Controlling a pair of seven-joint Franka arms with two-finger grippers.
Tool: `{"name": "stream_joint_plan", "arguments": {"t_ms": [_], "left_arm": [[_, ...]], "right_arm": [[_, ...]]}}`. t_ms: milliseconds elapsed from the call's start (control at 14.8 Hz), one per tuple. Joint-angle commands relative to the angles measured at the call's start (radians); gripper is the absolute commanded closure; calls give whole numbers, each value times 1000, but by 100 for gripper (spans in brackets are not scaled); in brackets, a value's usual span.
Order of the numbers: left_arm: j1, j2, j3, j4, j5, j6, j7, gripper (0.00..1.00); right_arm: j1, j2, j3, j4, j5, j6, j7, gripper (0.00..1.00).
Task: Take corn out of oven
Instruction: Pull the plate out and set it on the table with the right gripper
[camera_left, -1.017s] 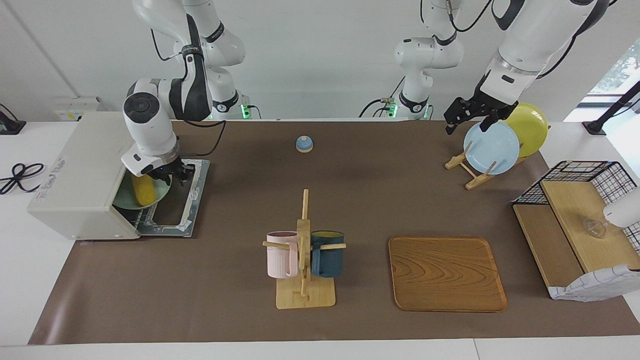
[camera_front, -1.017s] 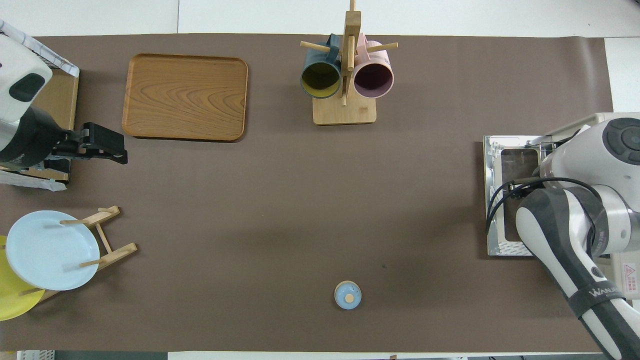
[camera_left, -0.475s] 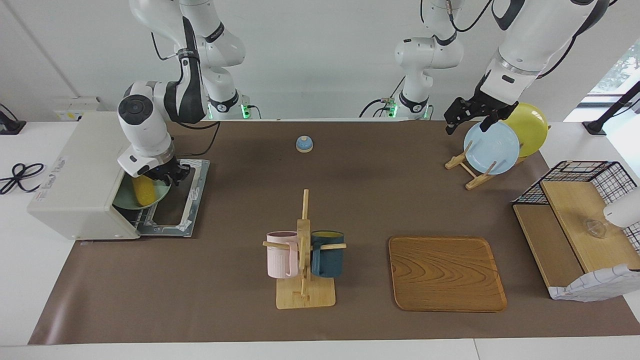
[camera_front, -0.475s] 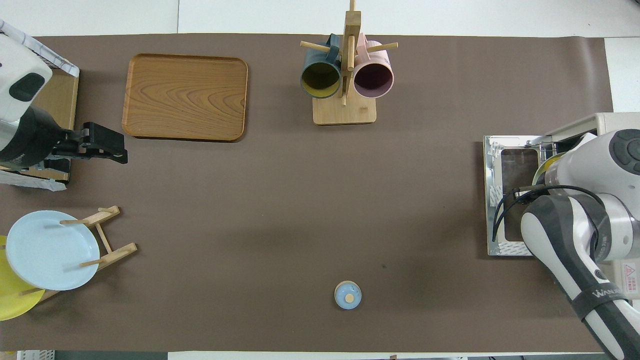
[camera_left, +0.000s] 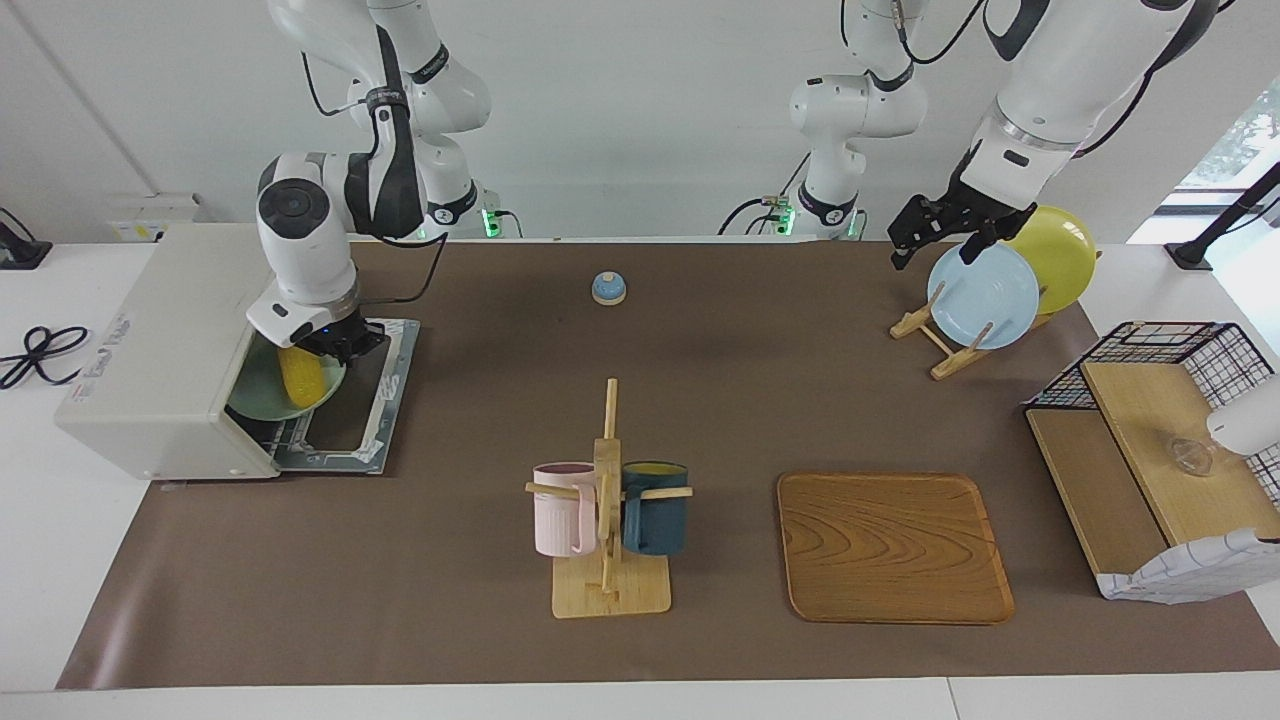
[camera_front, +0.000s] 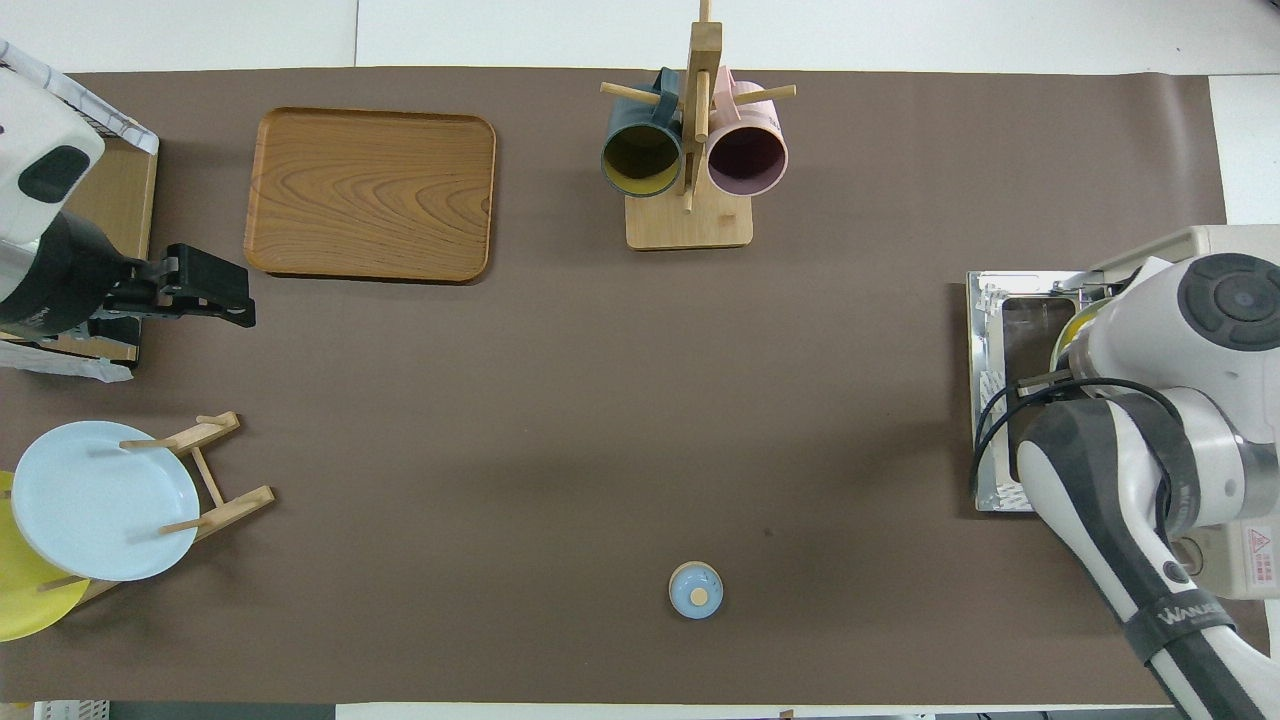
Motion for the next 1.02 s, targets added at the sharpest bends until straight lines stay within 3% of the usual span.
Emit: {"name": "stream_joint_plan", "arguments": {"t_ms": [0, 136, 339, 542, 678, 949], "left_arm": [[11, -21, -6, -31, -9, 23, -9, 0], [11, -21, -6, -31, -11, 24, -7, 0], [11, -21, -6, -31, -11, 29, -6, 0], [12, -21, -5, -31, -11, 30, -3, 0], [14, -21, -5, -31, -11, 32, 2, 0], [32, -20, -5, -31, -11, 53, 5, 0]], "right_arm": [[135, 41, 8, 106, -17, -91, 115, 100], [264, 76, 8, 178, -12, -142, 247, 100], [394, 252, 23, 423, 8, -270, 442, 100], [528, 495, 35, 732, 57, -390, 647, 100], [576, 555, 55, 791, 86, -371, 741, 100], [594, 567, 119, 775, 180, -245, 754, 100]]}}
